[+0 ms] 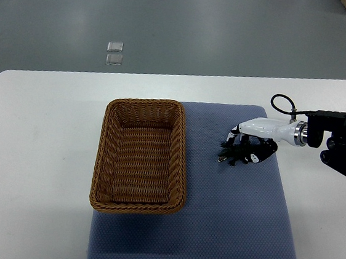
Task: Place crocodile in brown basket with right hand
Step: 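Close the right hand's fingers around the crocodile and lift it, then carry the held crocodile with the right hand over the wicker basket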
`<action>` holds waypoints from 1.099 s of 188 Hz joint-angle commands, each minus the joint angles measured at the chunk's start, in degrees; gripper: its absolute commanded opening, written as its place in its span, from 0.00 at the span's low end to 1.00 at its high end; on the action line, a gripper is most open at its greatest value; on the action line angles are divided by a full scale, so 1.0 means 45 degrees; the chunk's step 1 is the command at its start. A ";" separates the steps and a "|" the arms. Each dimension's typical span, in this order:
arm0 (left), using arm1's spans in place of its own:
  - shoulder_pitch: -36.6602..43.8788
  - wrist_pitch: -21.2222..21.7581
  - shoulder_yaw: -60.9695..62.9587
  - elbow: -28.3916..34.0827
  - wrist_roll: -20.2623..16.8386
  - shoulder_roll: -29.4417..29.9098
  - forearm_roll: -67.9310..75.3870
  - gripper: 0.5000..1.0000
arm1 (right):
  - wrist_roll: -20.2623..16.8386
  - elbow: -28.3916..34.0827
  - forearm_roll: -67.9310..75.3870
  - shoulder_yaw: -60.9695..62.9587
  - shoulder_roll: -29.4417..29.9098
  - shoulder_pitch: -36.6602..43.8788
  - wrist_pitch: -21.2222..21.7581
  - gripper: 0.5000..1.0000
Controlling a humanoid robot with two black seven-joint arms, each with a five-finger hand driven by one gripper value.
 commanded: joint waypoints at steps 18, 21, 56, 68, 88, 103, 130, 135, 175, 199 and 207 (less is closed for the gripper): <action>0.0000 -0.0016 0.0012 0.0000 0.0010 0.0000 0.0000 1.00 | 0.0026 0.0000 0.0020 0.0021 0.0000 0.0063 -0.0045 0.00; 0.0000 0.0003 -0.0007 0.0000 0.0010 0.0000 0.0000 1.00 | 0.0026 0.0000 0.0020 0.0021 -0.0020 0.0063 -0.0045 0.00; 0.0000 0.0003 -0.0007 0.0000 -0.0010 0.0000 0.0000 1.00 | 0.0260 0.0000 0.0020 0.0041 -0.0059 0.0102 -0.0064 0.00; 0.0000 0.0003 0.0012 0.0000 0.0010 0.0000 0.0000 1.00 | 0.0299 0.0000 0.0040 0.0119 -0.0078 0.0102 -0.0064 0.00; 0.0000 0.0003 -0.0007 0.0000 -0.0010 0.0000 0.0000 1.00 | 0.0475 0.0000 0.0118 0.0197 -0.0137 0.0258 -0.0045 0.00; 0.0000 0.0003 -0.0007 0.0000 -0.0010 0.0000 0.0000 1.00 | 0.0612 0.0020 0.0177 0.0197 -0.0215 0.0414 -0.0045 0.00; 0.0000 0.0003 -0.0007 0.0000 0.0010 0.0000 0.0000 1.00 | 0.0944 0.0020 0.0216 0.0256 -0.0274 0.0649 -0.0064 0.00; 0.0000 0.0003 -0.0007 0.0000 0.0009 0.0000 0.0000 1.00 | 0.1002 0.0020 0.0235 0.0256 -0.0274 0.0746 -0.0064 0.00; 0.0000 0.0003 -0.0007 0.0000 -0.0010 0.0000 0.0000 1.00 | 0.1178 0.0039 0.0274 0.0295 -0.0234 0.1196 -0.0084 0.00; 0.0000 0.0003 0.0012 0.0000 -0.0010 0.0000 0.0000 1.00 | 0.1178 0.0059 0.0274 0.0802 -0.0039 0.1449 -0.0006 0.00; 0.0000 0.0003 0.0012 0.0000 -0.0010 0.0000 0.0000 1.00 | 0.1178 0.0137 0.0274 0.0822 -0.0020 0.1644 0.0033 0.00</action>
